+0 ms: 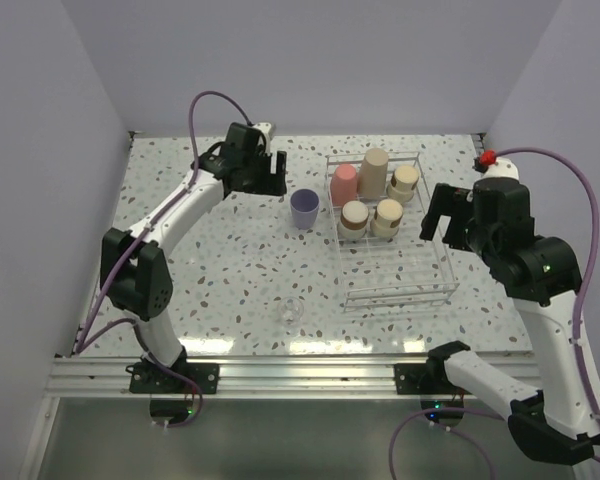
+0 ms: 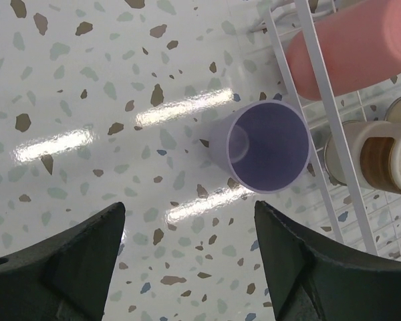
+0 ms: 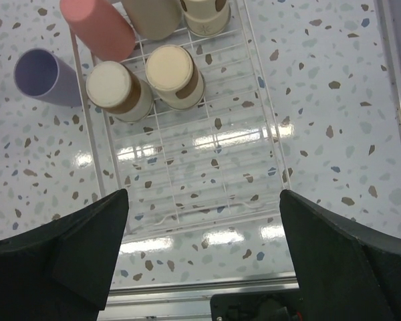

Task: Load the cups into the dish rack

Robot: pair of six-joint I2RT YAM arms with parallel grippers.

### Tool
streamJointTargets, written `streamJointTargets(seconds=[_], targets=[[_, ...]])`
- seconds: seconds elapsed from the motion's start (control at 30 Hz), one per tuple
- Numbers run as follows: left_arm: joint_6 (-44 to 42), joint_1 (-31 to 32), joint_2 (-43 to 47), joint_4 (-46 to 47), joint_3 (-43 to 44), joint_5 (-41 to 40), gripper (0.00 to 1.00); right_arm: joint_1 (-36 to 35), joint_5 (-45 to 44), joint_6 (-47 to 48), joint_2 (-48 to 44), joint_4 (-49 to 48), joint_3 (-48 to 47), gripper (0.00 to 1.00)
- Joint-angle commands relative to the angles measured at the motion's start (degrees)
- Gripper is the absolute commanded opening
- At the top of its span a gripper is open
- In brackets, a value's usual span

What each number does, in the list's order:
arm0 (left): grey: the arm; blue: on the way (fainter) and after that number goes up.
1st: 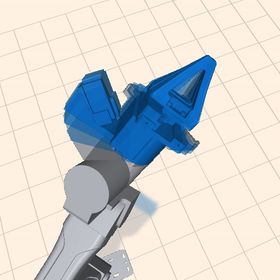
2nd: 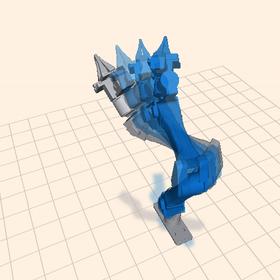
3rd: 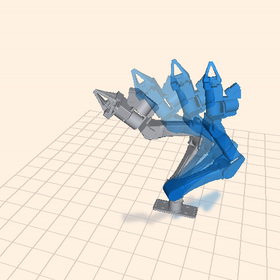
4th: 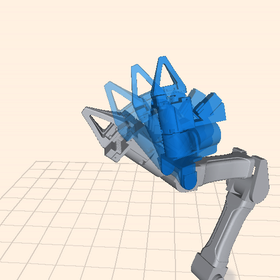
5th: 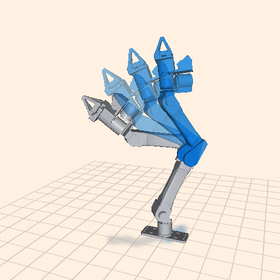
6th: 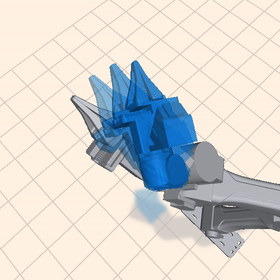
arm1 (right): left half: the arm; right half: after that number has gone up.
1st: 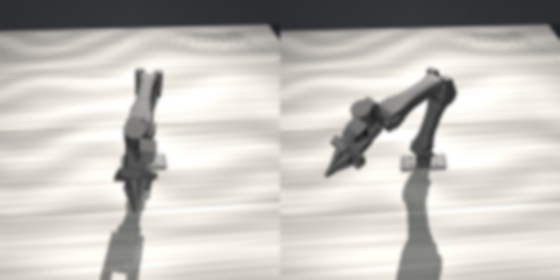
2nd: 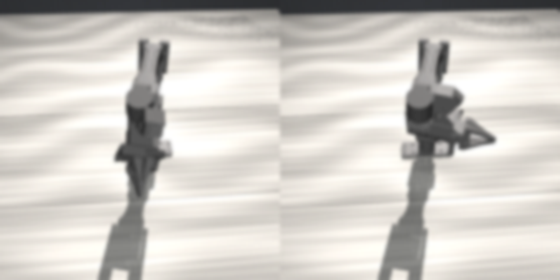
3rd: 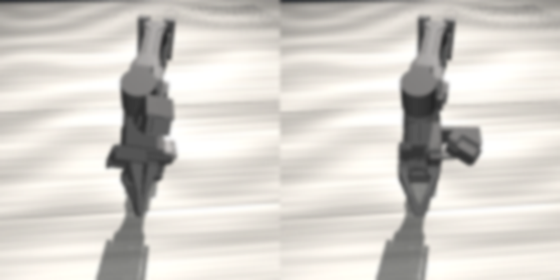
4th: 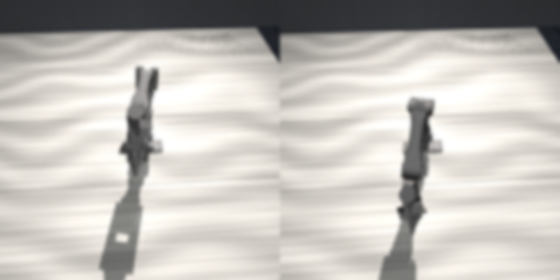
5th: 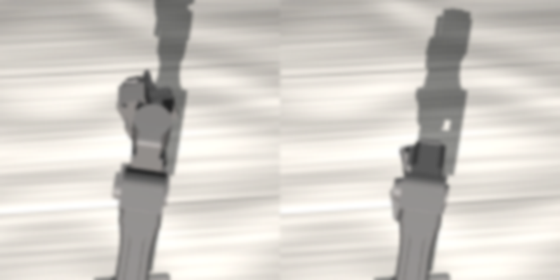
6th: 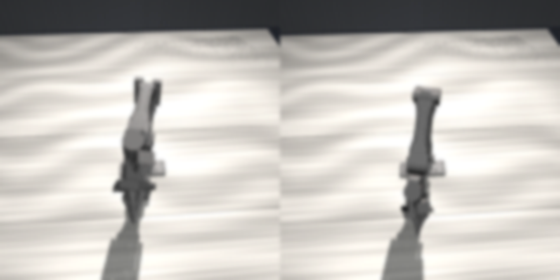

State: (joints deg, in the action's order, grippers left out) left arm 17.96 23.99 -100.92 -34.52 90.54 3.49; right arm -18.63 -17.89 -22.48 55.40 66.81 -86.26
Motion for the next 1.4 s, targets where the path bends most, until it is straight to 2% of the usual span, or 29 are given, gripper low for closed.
streamJointTargets(seconds=[0.0, 0.6, 0.73, 0.93, 0.97, 1.03, 1.07, 1.17, 1.37], targets=[[-0.2, 0.6, -2.7, 2.4, 3.2, -1.0, 0.81, 0.0, 1.9, -0.7, -1.0, 1.2, 1.9, 0.98], [1.8, 2.9, -11.0, 7.6, 3.1, 1.2, 0.77, 0.0, 3.8, 0.0, 0.0, -1.1, 6.0, 0.98], [2.3, 3.0, -13.3, 8.0, 3.6, 1.6, 0.71, 0.0, 3.7, 0.3, 0.4, -1.5, 6.5, 0.98], [2.8, 3.5, -15.2, 7.8, 5.9, 2.6, 0.52, 0.0, 3.7, 1.4, 0.2, -2.6, 8.7, 0.98], [2.9, 3.5, -15.4, 7.6, 6.1, 2.8, 0.42, 0.1, 3.6, 1.5, 0.2, -2.9, 9.1, 0.98], [3.3, 3.5, -16.1, 7.3, 7.1, 3.0, 0.30, 0.0, 4.0, 1.6, 0.1, -3.3, 10.1, 0.98], [3.4, 3.5, -16.3, 7.2, 7.4, 3.1, 0.17, 0.0, 4.1, 1.6, 0.1, -3.4, 10.2, 0.98], [3.9, 3.4, -17.0, 6.8, 8.2, 3.4, 0.00, 0.0, 4.0, 2.2, -0.1, -3.8, 10.8, 0.98], [4.5, 3.3, -14.1, 7.8, 8.4, 3.2, 0.00, 0.0, 3.9, 2.8, -0.6, -3.8, 10.8, 0.98]])
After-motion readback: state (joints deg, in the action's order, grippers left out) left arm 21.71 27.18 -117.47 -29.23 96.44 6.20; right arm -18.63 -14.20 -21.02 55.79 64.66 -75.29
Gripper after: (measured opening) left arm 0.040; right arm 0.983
